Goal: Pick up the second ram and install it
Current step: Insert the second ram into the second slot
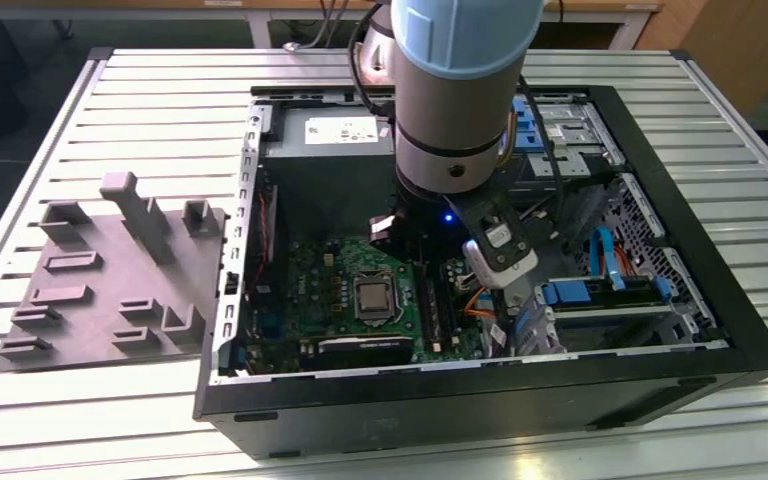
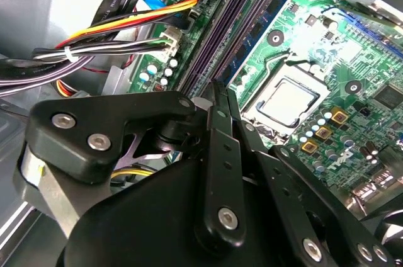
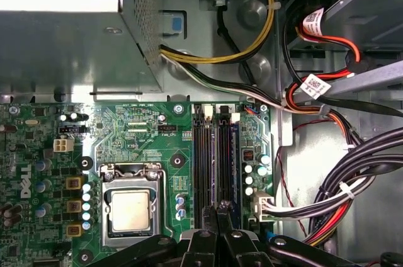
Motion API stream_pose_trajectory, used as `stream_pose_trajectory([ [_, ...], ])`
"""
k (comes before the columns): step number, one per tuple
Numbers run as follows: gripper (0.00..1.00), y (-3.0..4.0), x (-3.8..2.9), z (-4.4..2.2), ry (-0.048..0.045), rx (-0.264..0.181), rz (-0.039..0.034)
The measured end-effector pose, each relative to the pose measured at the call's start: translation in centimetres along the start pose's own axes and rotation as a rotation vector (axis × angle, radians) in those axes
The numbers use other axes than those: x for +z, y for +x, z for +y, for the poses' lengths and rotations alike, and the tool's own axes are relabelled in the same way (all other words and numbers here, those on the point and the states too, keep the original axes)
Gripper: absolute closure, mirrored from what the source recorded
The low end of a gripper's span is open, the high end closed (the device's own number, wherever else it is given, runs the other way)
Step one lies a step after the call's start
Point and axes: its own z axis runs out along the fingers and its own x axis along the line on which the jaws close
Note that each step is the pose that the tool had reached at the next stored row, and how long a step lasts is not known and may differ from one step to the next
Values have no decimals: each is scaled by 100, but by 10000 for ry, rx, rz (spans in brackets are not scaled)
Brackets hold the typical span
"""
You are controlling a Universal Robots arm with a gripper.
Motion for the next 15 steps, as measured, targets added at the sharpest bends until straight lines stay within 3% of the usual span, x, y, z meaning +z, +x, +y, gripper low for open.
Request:
stream_pose_trajectory([
  [15, 89, 2, 31, -2, -3, 1, -1],
])
